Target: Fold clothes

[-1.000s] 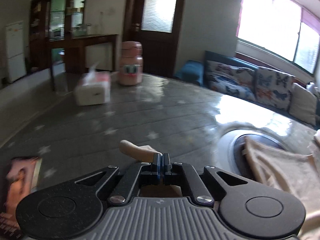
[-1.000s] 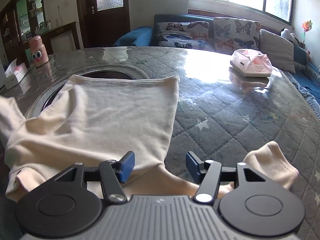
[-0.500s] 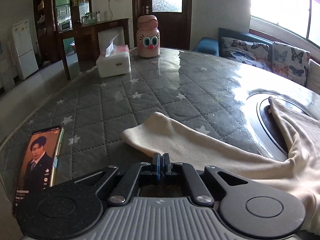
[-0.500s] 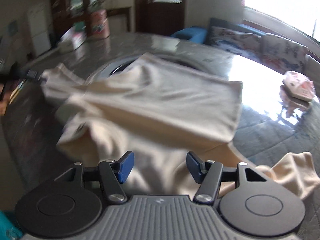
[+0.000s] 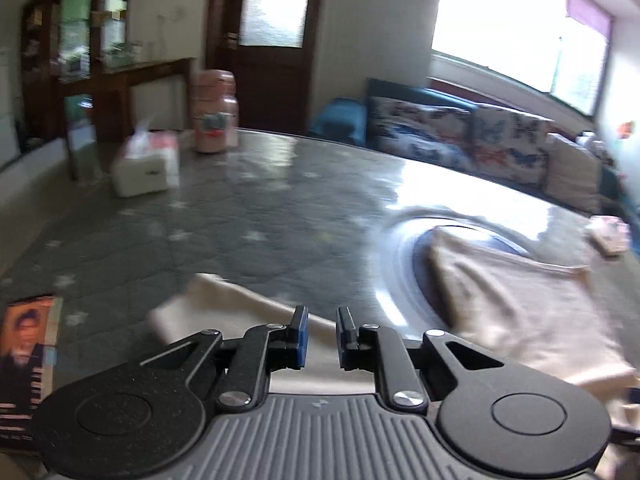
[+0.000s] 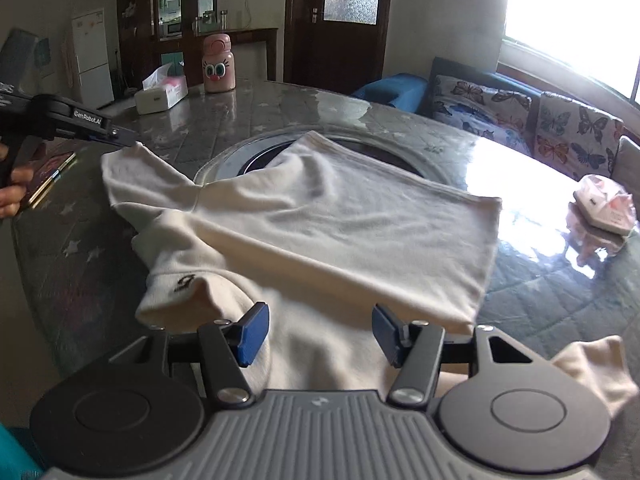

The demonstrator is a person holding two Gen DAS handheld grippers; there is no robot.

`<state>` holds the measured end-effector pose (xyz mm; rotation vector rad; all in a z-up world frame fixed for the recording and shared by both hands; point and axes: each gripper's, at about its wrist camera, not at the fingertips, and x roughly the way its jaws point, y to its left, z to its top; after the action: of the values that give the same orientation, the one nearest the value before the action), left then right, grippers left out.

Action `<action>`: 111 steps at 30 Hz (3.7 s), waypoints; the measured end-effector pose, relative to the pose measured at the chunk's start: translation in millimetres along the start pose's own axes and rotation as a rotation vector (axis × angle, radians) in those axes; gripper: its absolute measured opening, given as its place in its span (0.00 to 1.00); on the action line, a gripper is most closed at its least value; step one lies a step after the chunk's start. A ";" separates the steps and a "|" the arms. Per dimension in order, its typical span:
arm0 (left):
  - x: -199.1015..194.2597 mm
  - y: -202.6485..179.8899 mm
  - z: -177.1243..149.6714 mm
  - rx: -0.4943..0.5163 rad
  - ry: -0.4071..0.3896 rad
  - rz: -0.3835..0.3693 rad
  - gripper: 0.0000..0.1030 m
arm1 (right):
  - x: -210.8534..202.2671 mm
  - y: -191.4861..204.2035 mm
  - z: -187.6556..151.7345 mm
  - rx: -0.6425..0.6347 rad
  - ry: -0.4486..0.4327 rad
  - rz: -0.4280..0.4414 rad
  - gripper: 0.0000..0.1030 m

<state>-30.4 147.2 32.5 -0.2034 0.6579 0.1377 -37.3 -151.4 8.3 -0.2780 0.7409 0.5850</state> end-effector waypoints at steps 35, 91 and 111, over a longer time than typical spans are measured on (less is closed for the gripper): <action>-8.2 -173.0 -55.7 0.461 0.115 -0.579 0.36 | -9.9 -224.1 -39.2 0.568 0.018 -0.401 0.35; 8.1 -227.3 -95.2 0.628 0.238 -0.752 0.52 | -118.5 -228.6 -131.4 0.683 -0.072 -0.587 0.08; 13.5 -236.3 -93.2 0.526 0.264 -0.781 0.57 | -49.8 -219.3 -94.4 0.523 -0.005 -0.528 0.29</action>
<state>-29.9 -102.9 -13.8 0.0417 0.8108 -0.8183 10.6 -389.3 -16.1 0.0197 0.7512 -0.1153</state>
